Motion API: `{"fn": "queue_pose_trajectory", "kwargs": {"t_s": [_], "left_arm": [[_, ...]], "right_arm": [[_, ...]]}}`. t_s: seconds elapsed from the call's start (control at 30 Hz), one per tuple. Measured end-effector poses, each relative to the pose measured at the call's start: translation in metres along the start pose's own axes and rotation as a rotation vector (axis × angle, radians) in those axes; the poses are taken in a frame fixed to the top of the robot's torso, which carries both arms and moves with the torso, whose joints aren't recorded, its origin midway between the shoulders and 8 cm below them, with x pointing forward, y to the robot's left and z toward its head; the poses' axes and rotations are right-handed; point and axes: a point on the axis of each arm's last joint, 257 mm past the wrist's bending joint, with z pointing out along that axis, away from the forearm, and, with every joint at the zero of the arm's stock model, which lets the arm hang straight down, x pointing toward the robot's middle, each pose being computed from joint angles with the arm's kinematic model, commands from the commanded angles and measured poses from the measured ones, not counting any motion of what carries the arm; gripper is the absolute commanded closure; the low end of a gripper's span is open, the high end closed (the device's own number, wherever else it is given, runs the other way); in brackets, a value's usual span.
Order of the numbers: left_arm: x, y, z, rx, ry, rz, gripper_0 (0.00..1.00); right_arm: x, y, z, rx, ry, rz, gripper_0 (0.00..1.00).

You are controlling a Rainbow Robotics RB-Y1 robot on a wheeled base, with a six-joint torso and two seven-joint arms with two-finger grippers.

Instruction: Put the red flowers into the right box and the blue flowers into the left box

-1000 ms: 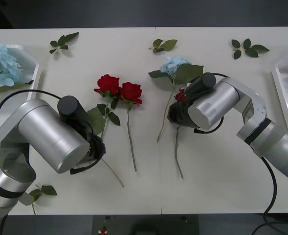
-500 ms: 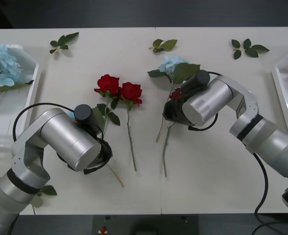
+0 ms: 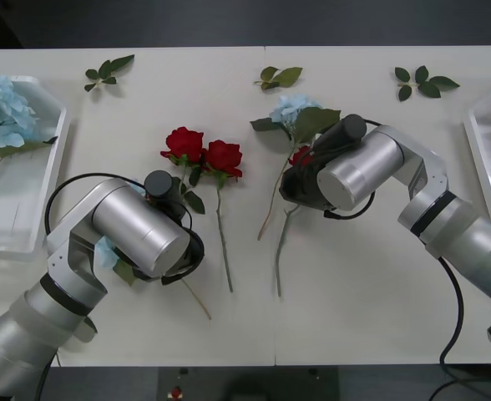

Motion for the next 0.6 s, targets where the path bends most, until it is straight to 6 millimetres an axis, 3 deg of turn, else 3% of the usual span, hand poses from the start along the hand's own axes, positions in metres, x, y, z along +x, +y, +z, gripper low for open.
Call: {"fn": "queue_pose_trajectory", "kwargs": {"t_s": [0.23, 0.4, 0.6], "left_arm": [[0.0, 0.001, 0.0, -0.002, 0.001, -0.001, 0.48], [0.0, 0.001, 0.001, -0.002, 0.001, -0.002, 0.49], [0.0, 0.001, 0.001, -0.004, 0.002, -0.015, 0.49]], "right_arm": [[-0.039, -0.029, -0.028, -0.009, 0.005, -0.168, 1.0], [-0.066, -0.065, -0.057, 0.016, 0.02, -0.198, 1.0], [-0.091, -0.102, -0.089, 0.061, 0.028, -0.383, 1.0]]}}
